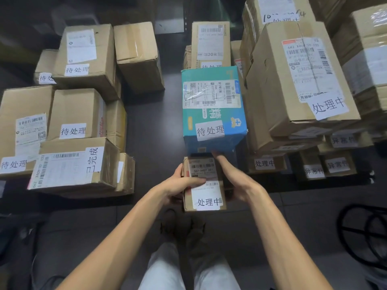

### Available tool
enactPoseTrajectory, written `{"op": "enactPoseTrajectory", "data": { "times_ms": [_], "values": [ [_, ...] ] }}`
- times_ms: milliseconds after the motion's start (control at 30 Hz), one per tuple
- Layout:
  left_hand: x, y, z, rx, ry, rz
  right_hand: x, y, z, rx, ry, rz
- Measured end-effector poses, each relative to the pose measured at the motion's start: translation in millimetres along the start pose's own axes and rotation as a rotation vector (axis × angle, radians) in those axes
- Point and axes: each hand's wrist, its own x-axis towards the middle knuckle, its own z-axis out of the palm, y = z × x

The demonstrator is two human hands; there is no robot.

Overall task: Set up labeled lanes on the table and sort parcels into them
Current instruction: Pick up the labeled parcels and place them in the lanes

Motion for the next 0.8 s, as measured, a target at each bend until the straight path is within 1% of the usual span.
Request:
{"op": "enactPoseTrajectory", "data": {
  "times_ms": [100,200,267,433,567,667,800],
  "values": [
    [-2,-1,-2,-0.078,0.036,-0.013,0,2,1,0.019,0.009,0.012],
    [-4,2,-7,-0.141,0.031,-0.019,-1,3,5,0.039,0.004,0.034],
    [-8,3,-13,-0.122,0.006,-0.039,-2,3,6,0.027,0.001,0.051],
    [-16,3,-23,-0.085,-0.054,-0.075,-10,-4,10,-0.014,-0.020,0.005],
    [-25,2,-23,-0.039,-0.136,-0.067,-12,-1,11,-0.018,-0.029,0.021],
    [-30,0,-19,-0.063,-0.143,-0.051,-10,3,13,-0.055,-0.049,-0.004],
    [-33,-2,-18,-0.143,-0.136,-0.018,-12,0,14,-0.034,-0.065,-0.045]
  ]
}}
